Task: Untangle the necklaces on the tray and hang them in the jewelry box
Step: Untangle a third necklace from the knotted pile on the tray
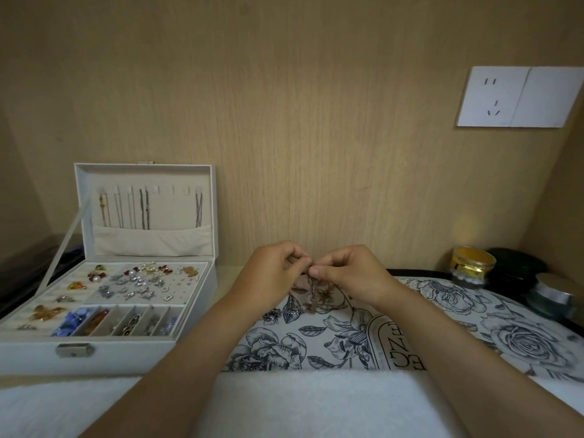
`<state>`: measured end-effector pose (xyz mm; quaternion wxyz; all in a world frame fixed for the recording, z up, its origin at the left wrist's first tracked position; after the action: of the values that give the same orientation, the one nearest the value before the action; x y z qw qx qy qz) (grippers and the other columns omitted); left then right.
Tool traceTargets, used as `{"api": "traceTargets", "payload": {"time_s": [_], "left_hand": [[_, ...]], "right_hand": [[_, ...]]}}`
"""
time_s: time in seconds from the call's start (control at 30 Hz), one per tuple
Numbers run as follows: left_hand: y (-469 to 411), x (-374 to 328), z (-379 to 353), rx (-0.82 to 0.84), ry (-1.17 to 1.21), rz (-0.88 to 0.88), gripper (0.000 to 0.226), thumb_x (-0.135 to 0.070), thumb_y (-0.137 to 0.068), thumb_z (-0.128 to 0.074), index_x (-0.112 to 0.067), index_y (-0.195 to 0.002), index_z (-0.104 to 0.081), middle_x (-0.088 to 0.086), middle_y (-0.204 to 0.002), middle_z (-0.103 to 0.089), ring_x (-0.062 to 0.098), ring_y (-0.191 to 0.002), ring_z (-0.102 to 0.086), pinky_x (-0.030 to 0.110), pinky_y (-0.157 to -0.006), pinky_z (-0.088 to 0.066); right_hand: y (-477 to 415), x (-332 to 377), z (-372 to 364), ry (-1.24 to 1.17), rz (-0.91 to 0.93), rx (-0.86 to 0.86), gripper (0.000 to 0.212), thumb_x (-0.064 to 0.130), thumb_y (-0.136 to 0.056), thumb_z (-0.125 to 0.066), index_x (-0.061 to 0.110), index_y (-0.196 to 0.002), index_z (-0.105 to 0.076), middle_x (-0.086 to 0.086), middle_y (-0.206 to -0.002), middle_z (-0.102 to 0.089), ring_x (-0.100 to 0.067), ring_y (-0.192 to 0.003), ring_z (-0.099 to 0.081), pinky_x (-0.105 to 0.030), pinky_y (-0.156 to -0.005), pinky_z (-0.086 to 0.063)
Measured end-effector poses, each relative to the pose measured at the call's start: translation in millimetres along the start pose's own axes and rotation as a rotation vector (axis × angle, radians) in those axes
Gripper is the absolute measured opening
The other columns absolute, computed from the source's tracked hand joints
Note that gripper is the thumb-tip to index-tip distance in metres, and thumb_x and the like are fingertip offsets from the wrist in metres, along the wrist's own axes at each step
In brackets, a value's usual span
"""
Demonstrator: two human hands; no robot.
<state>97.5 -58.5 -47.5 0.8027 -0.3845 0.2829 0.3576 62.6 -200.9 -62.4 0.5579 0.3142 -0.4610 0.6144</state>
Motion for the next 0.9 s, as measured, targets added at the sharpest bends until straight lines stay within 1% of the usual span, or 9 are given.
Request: {"api": "traceTargets", "payload": {"time_s": [0.13, 0.3, 0.4, 0.5, 0.57, 0.63, 0.7, 0.8, 0.9], "left_hand": [[1, -9, -1, 0.030, -0.259, -0.131, 0.010, -0.026, -0.095, -0.064, -0.020, -0.100, -0.070, -0.013, -0.079, -0.069, 0.001, -0.065, -0.066, 0.032, -0.067, -0.058], [1, -15, -3, 0.051, -0.444, -0.198, 0.011, -0.033, -0.096, -0.059, -0.026, -0.101, -0.066, -0.015, -0.081, -0.068, -0.001, -0.064, -0.061, 0.027, -0.061, -0.054], [3, -20, -4, 0.062, -0.607, -0.240, 0.007, -0.035, -0.092, -0.057, -0.031, -0.095, -0.062, -0.016, -0.077, -0.063, -0.001, -0.063, -0.052, 0.017, -0.053, -0.037], [5, -14, -12, 0.142, -0.617, -0.177, 0.005, -0.033, -0.087, -0.058, -0.031, -0.083, -0.058, -0.012, -0.071, -0.061, 0.001, -0.062, -0.050, 0.020, -0.053, -0.032], [3, -4, -13, 0.170, -0.467, -0.063, 0.008, -0.032, -0.085, -0.059, -0.029, -0.077, -0.057, -0.011, -0.072, -0.063, 0.004, -0.064, -0.053, 0.022, -0.057, -0.037], [-1, 5, -12, 0.168, -0.167, 0.081, 0.011, -0.029, -0.087, -0.058, -0.027, -0.077, -0.061, -0.011, -0.075, -0.062, 0.007, -0.067, -0.054, 0.025, -0.063, -0.043], [-2, 14, -14, 0.176, 0.094, 0.229, 0.017, -0.025, -0.091, -0.052, -0.022, -0.080, -0.064, -0.005, -0.075, -0.060, 0.010, -0.070, -0.053, 0.027, -0.068, -0.042], [5, 25, -27, 0.254, 0.498, 0.403, 0.016, -0.020, -0.090, -0.049, -0.013, -0.086, -0.062, 0.002, -0.077, -0.055, 0.016, -0.071, -0.048, 0.028, -0.071, -0.045], [7, 28, -29, 0.251, 0.540, 0.408, 0.025, -0.030, -0.084, -0.049, -0.010, -0.092, -0.061, 0.006, -0.084, -0.054, 0.017, -0.073, -0.049, 0.032, -0.078, -0.045]], "right_hand": [[-1, -3, 1, -0.038, -0.015, -0.051, 0.008, 0.007, -0.076, -0.084, 0.011, -0.081, -0.079, -0.009, -0.083, -0.077, -0.018, -0.077, -0.070, -0.033, -0.081, -0.059], [0, 1, 3, -0.064, 0.005, -0.033, 0.004, 0.004, -0.080, -0.080, 0.002, -0.082, -0.077, -0.005, -0.070, -0.072, -0.005, -0.060, -0.062, -0.018, -0.060, -0.050], [1, 3, 4, -0.044, 0.023, -0.024, 0.002, 0.005, -0.084, -0.076, 0.005, -0.082, -0.076, -0.002, -0.069, -0.070, -0.006, -0.058, -0.061, -0.018, -0.060, -0.049], [-1, 1, -3, 0.082, 0.023, 0.011, 0.010, 0.013, -0.092, -0.067, 0.008, -0.085, -0.073, -0.005, -0.072, -0.068, -0.009, -0.062, -0.060, -0.025, -0.065, -0.052], [-1, -2, -11, 0.099, -0.001, 0.064, 0.016, 0.014, -0.097, -0.058, 0.006, -0.087, -0.067, -0.002, -0.070, -0.063, -0.008, -0.061, -0.059, -0.028, -0.066, -0.051], [0, -3, -16, 0.136, -0.019, 0.115, 0.020, 0.018, -0.100, -0.050, 0.011, -0.084, -0.061, 0.001, -0.068, -0.057, -0.008, -0.060, -0.055, -0.028, -0.065, -0.047], [3, 0, -20, 0.206, -0.024, 0.167, 0.023, 0.023, -0.102, -0.048, 0.014, -0.082, -0.056, 0.003, -0.068, -0.052, -0.008, -0.060, -0.050, -0.026, -0.062, -0.044], [4, 1, -23, 0.251, -0.028, 0.229, 0.026, 0.024, -0.101, -0.050, 0.005, -0.085, -0.059, 0.009, -0.066, -0.052, -0.003, -0.059, -0.048, -0.020, -0.062, -0.042], [4, 0, -22, 0.142, -0.033, 0.211, 0.029, 0.031, -0.103, -0.050, 0.008, -0.088, -0.062, 0.003, -0.075, -0.059, -0.010, -0.072, -0.057, -0.031, -0.077, -0.050]]}}
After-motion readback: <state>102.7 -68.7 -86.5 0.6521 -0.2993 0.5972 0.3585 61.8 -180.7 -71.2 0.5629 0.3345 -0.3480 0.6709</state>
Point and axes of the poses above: each hand's wrist, its own y-axis away from the middle knuckle, its own z-axis out of the back of the hand, x = y × z, the point moved 8 cm from there along -y, towards the middle knuckle
